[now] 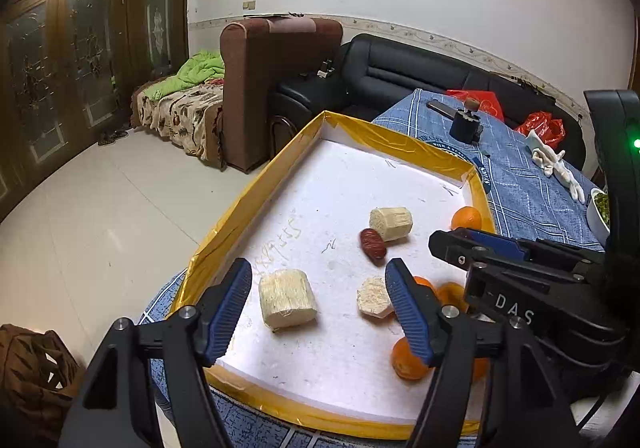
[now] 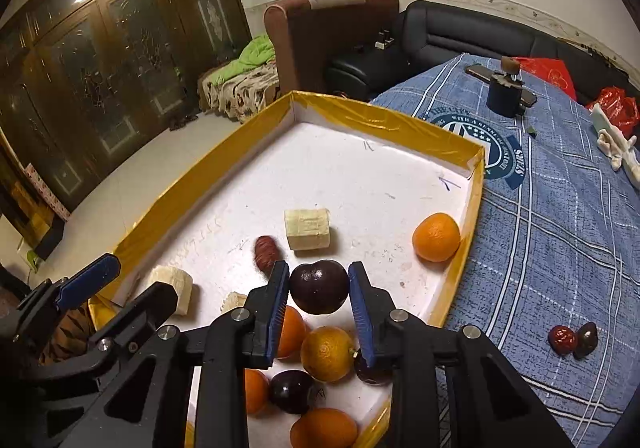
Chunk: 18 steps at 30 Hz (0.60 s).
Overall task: Organize fruits
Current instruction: 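Lower the plum and red date into the tray and open both tools, then grasp a dark plum with the right tool while the left tool grasps a red date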
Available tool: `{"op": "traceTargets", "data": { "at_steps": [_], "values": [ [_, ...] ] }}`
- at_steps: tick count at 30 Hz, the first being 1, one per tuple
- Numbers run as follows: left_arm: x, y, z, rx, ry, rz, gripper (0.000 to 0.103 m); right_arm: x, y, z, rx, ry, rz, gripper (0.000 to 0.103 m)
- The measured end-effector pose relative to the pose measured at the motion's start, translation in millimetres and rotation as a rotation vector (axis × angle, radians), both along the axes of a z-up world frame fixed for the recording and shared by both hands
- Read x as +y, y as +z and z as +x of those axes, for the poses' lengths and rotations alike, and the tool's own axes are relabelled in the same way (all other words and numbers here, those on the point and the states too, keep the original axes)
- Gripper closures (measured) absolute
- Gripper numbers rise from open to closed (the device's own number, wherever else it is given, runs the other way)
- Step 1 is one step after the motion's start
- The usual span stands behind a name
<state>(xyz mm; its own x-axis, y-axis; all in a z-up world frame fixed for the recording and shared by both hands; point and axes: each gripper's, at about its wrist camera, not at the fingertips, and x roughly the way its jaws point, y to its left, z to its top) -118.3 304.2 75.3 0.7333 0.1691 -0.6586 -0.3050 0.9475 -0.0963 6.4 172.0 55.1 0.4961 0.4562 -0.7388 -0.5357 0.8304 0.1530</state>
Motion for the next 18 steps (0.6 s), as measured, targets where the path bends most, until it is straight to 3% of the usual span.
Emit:
{"op": "traceTargets", "data": {
  "at_steps": [5,9,12,18],
  "values": [
    [2,5,-5,0.001,0.007,-0.015,0.026,-6,10,-6,-0.015,-0.001,0.021,0.064],
    [9,14,-12,-0.020,0.029,-0.042,0.025,-25,30,-9,-0.049,-0.018,0.061,0.061],
    [13,20,-17,-0.039,0.047,-0.062,0.025,-54,51,-11,-0.101,-0.061,0.079,0.053],
    [1,23,-16,-0.059,0.018,-0.093,0.025,-129,61,-4,-0.156,-0.208,0.027,0.052]
  ]
}}
